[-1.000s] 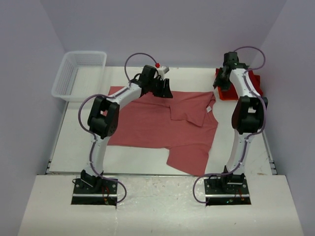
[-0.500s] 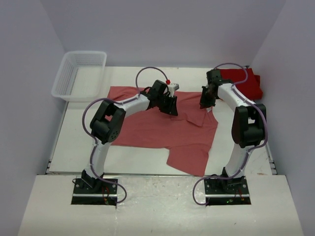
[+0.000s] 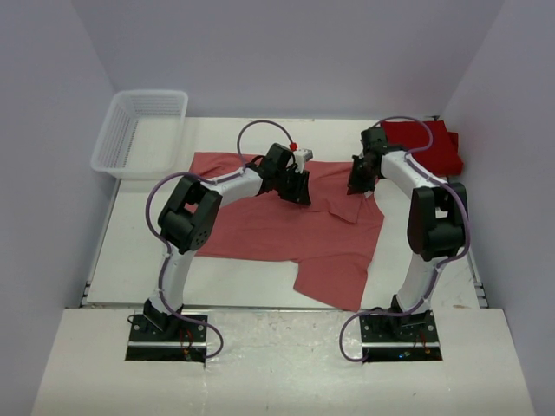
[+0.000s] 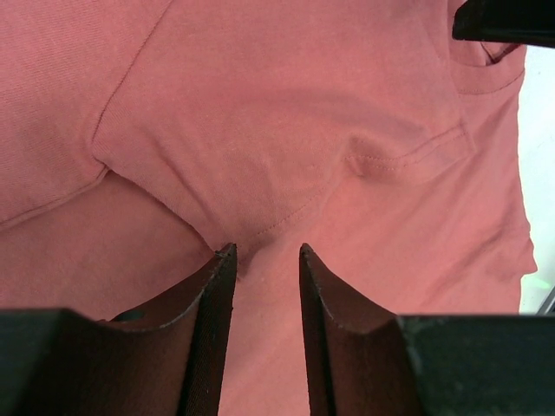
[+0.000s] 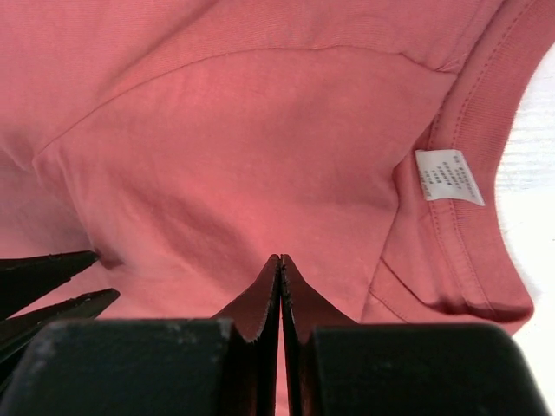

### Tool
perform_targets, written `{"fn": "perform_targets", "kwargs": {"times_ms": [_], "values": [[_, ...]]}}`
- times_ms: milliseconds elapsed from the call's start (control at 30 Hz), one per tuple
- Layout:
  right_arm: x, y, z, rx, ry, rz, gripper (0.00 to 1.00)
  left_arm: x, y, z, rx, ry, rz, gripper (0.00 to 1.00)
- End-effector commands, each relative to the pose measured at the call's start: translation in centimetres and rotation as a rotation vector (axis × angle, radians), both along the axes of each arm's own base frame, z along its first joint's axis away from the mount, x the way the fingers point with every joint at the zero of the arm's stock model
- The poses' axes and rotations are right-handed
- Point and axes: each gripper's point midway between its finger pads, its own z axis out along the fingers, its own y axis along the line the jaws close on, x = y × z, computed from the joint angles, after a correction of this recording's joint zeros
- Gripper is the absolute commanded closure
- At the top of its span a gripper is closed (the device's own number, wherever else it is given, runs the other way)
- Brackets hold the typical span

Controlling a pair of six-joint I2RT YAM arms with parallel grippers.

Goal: Fold and stack the t-shirts
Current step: Fold the flattened tshirt in 1/3 of the way

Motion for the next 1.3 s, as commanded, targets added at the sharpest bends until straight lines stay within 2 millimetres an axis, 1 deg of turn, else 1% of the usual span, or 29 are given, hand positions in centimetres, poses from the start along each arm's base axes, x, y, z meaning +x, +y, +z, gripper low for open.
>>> {"fn": "perform_targets", "kwargs": {"times_ms": [0,167,200,267,333,367,500,600,700,733,767,800,833,867,900,933,967,1000,1033,1067,1100,1133,1167,1200,1233,1267], "values": [[0.0,1.2,0.0,0.026,-0.011,0.005,1.00,0.7,0.0,0.4,-0.004,-0.031,0.018,0.64],[-0.6,1.1,-1.8,-0.003,0.056,-0.012,1.00,0.2,1.1,-0.8,0.052,-0.009,0.035,0.65],[-0.7,1.2,-1.8,-0.012,0.059,-0.010,1.00,0.1,1.3,-1.1,0.062,-0.004,0.037,0.65],[-1.0,0.9,-1.8,-0.032,0.082,-0.022,1.00,-0.4,1.8,-1.8,0.086,0.012,0.041,0.66],[-1.0,0.8,-2.2,-0.042,0.104,-0.032,1.00,-1.0,2.4,-2.6,0.111,0.032,0.044,0.67],[-0.8,0.8,-2.0,-0.044,0.115,-0.032,1.00,-1.1,2.6,-2.9,0.122,0.034,0.048,0.67],[-0.8,0.9,-2.3,-0.049,0.135,-0.024,1.00,-2.0,3.7,-4.3,0.170,0.063,0.058,0.68],[-0.9,0.9,-2.3,-0.048,0.144,-0.030,1.00,-2.4,4.3,-4.7,0.191,0.066,0.067,0.68],[-0.8,0.6,-2.0,-0.080,0.119,-0.045,1.00,-2.5,4.7,-4.6,0.200,0.056,0.073,0.69],[-0.5,0.6,-0.7,-0.079,0.069,-0.041,1.00,-2.3,4.5,-3.8,0.182,0.033,0.071,0.69],[-1.0,0.7,-0.5,-0.081,0.057,-0.030,1.00,-2.3,4.4,-3.2,0.171,0.019,0.069,0.69],[-0.5,0.7,0.2,-0.090,0.000,-0.023,1.00,-2.5,4.5,-2.9,0.169,0.008,0.066,0.69],[-0.3,0.8,1.1,-0.085,-0.040,-0.021,1.00,-2.2,4.4,-1.5,0.150,-0.025,0.071,0.68],[-0.2,0.8,3.0,-0.082,-0.126,-0.018,1.00,-1.8,4.8,-1.0,0.161,-0.052,0.091,0.67],[-0.3,0.8,3.9,-0.079,-0.170,-0.013,1.00,-1.6,4.9,0.2,0.155,-0.085,0.099,0.67],[-0.3,0.9,5.0,-0.072,-0.214,-0.009,1.00,-1.2,5.0,1.0,0.148,-0.114,0.107,0.65],[-1.0,0.8,5.2,-0.070,-0.231,-0.002,1.00,-0.8,5.2,1.5,0.151,-0.136,0.119,0.64],[-0.7,1.1,8.0,-0.050,-0.330,0.004,1.00,-0.2,5.3,2.2,0.160,-0.172,0.132,0.62],[-0.9,1.2,9.1,-0.043,-0.370,0.010,1.00,0.1,5.2,3.1,0.154,-0.197,0.133,0.58],[-1.2,1.3,9.7,-0.039,-0.401,0.014,1.00,0.5,5.3,3.6,0.156,-0.216,0.135,0.56],[-1.8,1.8,11.6,-0.033,-0.456,0.040,0.99,1.1,4.9,4.2,0.150,-0.239,0.129,0.54],[-2.1,2.0,12.3,-0.033,-0.473,0.056,0.97,1.3,4.8,4.3,0.155,-0.240,0.122,0.52],[-2.9,2.5,12.6,-0.039,-0.463,0.074,0.95,1.5,4.7,4.2,0.157,-0.240,0.118,0.52],[-3.5,2.5,13.7,-0.042,-0.484,0.071,0.94,2.0,4.2,4.3,0.151,-0.241,0.115,0.52],[-4.1,2.5,13.6,-0.045,-0.475,0.072,0.90,2.0,4.1,4.1,0.152,-0.231,0.110,0.51],[-5.2,2.8,13.2,-0.040,-0.440,0.076,0.83,1.9,3.7,4.2,0.139,-0.223,0.101,0.51]]}}
